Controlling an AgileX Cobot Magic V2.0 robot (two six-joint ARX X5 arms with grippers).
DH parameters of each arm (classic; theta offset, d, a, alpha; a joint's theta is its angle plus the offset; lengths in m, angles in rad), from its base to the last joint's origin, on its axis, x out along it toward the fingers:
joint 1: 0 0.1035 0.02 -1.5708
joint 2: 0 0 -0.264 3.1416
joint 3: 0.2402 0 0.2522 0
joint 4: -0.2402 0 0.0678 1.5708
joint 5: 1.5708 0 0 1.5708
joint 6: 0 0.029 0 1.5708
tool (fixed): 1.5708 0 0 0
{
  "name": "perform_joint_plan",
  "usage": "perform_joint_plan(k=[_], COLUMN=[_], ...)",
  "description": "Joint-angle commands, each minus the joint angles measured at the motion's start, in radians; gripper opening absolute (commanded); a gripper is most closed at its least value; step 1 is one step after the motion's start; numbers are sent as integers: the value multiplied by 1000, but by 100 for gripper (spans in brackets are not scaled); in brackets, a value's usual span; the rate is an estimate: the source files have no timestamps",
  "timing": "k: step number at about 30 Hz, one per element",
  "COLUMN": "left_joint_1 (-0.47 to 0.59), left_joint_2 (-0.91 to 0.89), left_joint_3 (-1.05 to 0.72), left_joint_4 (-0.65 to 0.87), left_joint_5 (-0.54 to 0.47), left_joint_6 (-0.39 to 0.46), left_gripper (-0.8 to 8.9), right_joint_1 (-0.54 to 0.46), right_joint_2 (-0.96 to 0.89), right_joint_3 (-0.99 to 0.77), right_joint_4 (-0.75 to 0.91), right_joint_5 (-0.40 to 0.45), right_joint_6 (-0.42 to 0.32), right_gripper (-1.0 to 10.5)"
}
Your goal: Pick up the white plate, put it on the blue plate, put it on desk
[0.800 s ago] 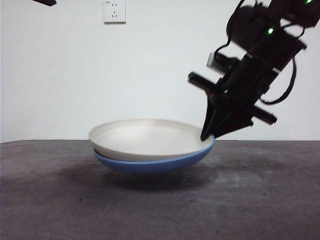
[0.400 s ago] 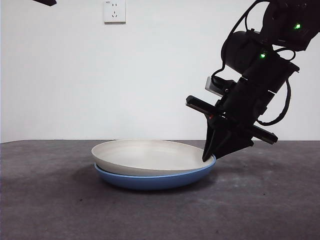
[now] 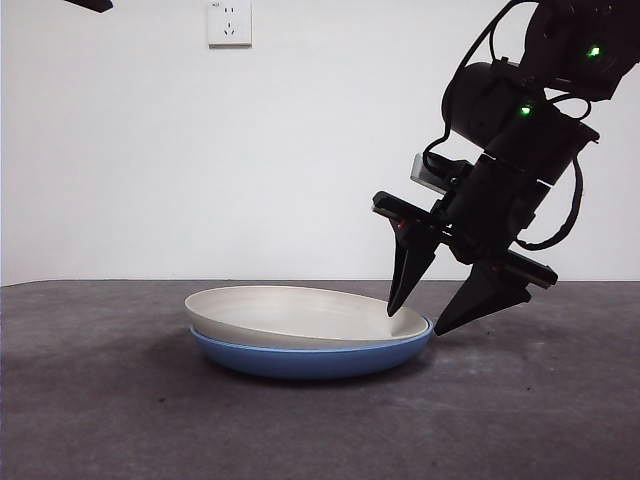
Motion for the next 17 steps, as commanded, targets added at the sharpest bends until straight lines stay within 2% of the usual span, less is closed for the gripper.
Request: perform_joint_plan(k=[1, 4, 8, 17], left_joint_1=[-5, -5, -5, -5], left_joint_2=[4, 4, 4, 4], left_joint_3=[10, 10, 10, 10], left_joint_4=[11, 11, 11, 11], left_joint_5=[5, 5, 5, 5], left_joint_6=[8, 8, 9, 9], left_gripper=[280, 280, 280, 280], right_joint_1=[5, 5, 5, 15], right_joint_2=[-27, -85, -185, -459], right_joint_3=[22, 22, 22, 22], right_joint_4=[3, -19, -86, -332], right_joint_5=[5, 27, 51, 21], right_joint_6=[6, -12, -71, -191], right_gripper=[278, 278, 278, 278])
